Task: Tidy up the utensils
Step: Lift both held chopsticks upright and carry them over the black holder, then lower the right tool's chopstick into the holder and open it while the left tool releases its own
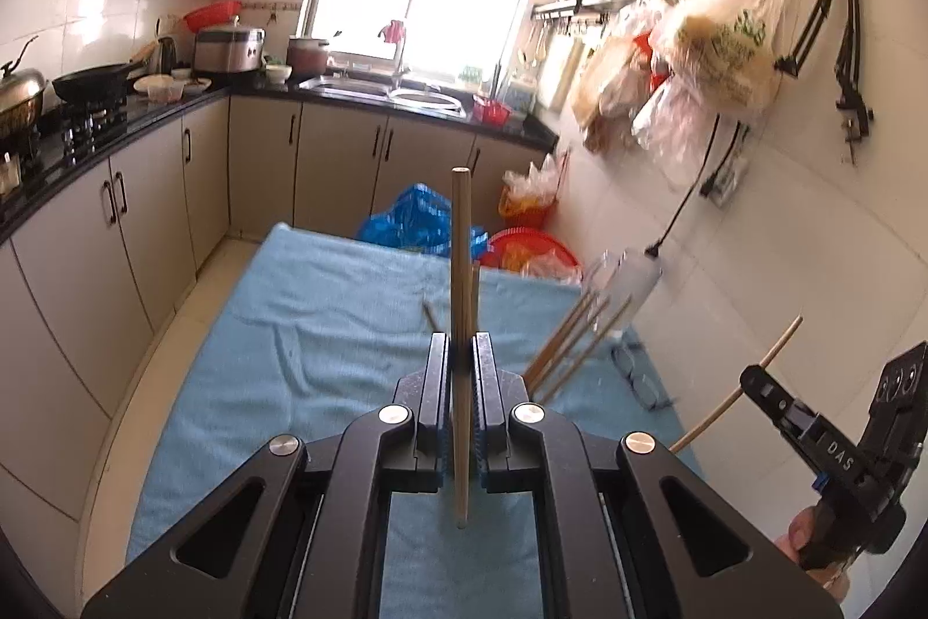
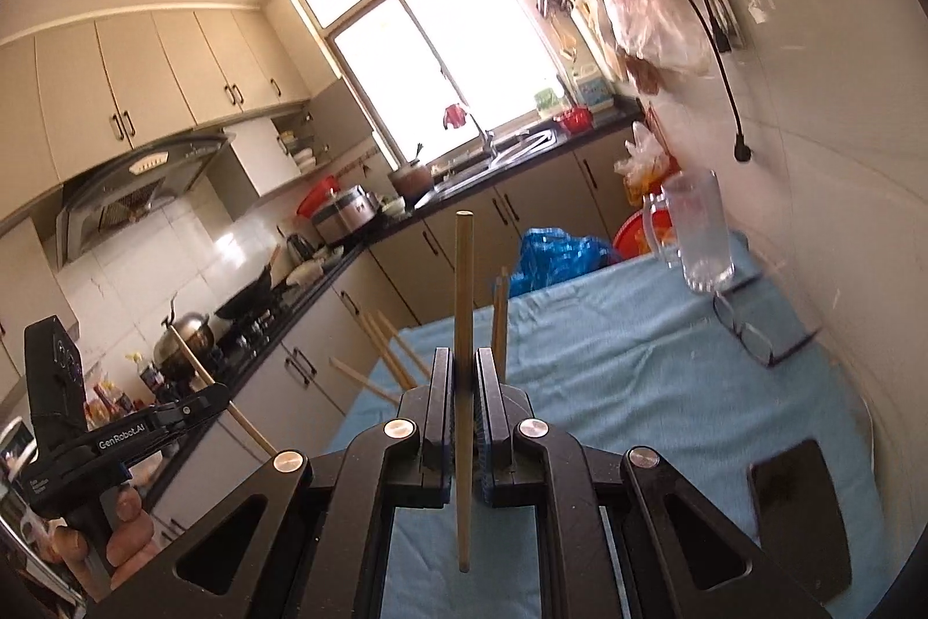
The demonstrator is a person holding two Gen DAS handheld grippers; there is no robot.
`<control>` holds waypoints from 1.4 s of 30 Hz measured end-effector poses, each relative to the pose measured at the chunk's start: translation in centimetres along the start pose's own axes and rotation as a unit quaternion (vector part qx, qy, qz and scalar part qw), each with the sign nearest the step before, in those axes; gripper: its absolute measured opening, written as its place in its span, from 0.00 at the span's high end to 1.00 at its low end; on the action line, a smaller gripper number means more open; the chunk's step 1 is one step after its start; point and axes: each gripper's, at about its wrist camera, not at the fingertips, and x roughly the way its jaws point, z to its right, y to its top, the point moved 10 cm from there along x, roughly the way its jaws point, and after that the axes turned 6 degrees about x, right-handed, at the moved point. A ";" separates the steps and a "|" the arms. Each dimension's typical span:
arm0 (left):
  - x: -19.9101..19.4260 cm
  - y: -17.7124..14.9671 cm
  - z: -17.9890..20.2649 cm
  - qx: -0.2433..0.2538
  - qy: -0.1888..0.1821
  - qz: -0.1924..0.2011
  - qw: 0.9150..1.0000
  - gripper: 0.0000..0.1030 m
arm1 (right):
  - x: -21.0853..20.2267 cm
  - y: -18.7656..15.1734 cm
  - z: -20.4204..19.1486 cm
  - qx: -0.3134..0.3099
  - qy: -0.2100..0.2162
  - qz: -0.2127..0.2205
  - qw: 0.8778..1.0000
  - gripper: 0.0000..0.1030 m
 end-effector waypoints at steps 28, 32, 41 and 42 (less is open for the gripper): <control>11.3 0.7 -0.3 -0.027 -0.019 -0.032 0.999 0.94 | 10.8 2.6 1.4 0.010 -0.032 -0.010 0.999 0.93; 12.1 -0.2 -0.4 -0.023 -0.020 -0.043 0.999 0.94 | 11.9 1.2 1.7 0.012 -0.035 -0.027 0.999 0.93; 13.0 -1.5 -1.1 -0.022 -0.014 -0.056 0.998 0.94 | 13.1 -1.2 2.3 0.017 -0.038 -0.060 0.997 0.91; 13.0 -1.6 -1.2 -0.022 -0.014 -0.057 0.998 0.94 | 13.3 -1.3 2.3 0.017 -0.038 -0.062 0.997 0.91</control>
